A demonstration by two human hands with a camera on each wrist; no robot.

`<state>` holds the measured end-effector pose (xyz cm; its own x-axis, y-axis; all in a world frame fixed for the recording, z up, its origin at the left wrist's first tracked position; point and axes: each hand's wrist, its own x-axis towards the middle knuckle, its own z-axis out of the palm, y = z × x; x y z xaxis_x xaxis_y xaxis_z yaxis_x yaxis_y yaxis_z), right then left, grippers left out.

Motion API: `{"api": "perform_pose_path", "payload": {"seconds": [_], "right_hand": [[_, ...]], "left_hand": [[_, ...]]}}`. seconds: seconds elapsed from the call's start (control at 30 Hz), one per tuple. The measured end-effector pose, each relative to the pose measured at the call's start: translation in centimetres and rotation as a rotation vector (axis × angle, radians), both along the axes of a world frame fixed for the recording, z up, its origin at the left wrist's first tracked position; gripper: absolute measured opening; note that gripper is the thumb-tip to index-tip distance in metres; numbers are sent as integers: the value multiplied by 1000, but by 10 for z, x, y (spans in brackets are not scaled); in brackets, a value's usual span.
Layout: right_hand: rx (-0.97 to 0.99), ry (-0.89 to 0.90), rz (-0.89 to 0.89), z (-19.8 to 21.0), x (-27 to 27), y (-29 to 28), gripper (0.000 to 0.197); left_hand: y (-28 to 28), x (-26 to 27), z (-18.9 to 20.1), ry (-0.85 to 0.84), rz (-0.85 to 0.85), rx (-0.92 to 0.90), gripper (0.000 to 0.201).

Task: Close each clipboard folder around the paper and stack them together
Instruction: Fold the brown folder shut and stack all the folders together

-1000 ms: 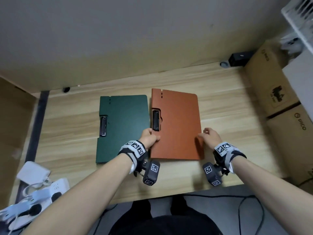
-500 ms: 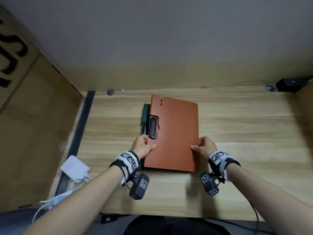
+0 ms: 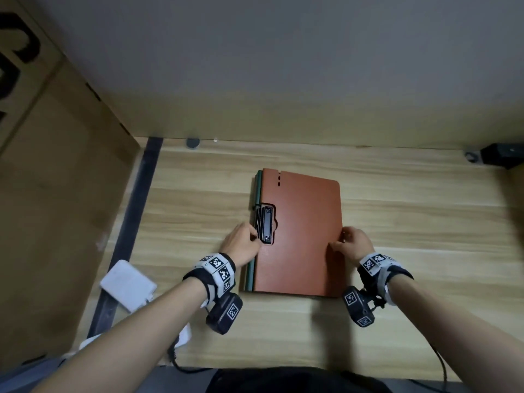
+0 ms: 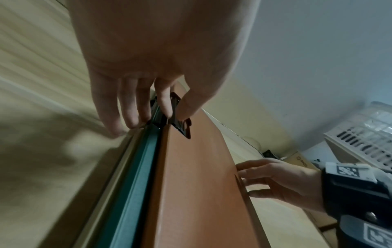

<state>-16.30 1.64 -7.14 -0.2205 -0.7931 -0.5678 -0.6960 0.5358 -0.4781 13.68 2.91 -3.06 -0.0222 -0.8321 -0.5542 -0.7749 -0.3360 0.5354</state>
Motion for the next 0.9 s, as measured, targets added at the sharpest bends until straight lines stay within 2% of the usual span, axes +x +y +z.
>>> {"api": "perform_pose_path", "payload": {"seconds": [0.17, 0.3, 0.37, 0.47, 0.57, 0.6, 0.7, 0.77, 0.9], "right_hand": [[19, 25, 23, 1, 5, -15, 29], [60, 60, 59, 3, 14, -20, 42], [87, 54, 60, 1, 15, -22, 45], [142, -53, -63, -6, 10, -26, 57], [161, -235, -263, -24, -1, -31, 95], [163, -292, -293, -28, -3, -32, 100], [179, -392, -334, -4, 8, -31, 65], [166, -454, -337, 2, 9, -32, 48], [100, -516, -269, 11, 10, -34, 47]], "left_hand": [[-34, -2, -14, 239, 257, 216, 93], [-47, -8, -46, 172, 305, 226, 119], [-51, -6, -70, 142, 309, 212, 124], [-54, -8, -42, 150, 328, 212, 118], [-54, -4, -32, 195, 372, 229, 94], [-53, -1, -31, 210, 382, 240, 92], [-51, 7, -36, 252, 392, 250, 90], [-50, 9, -37, 278, 417, 252, 88], [-49, 13, -32, 367, 420, 266, 100]]}}
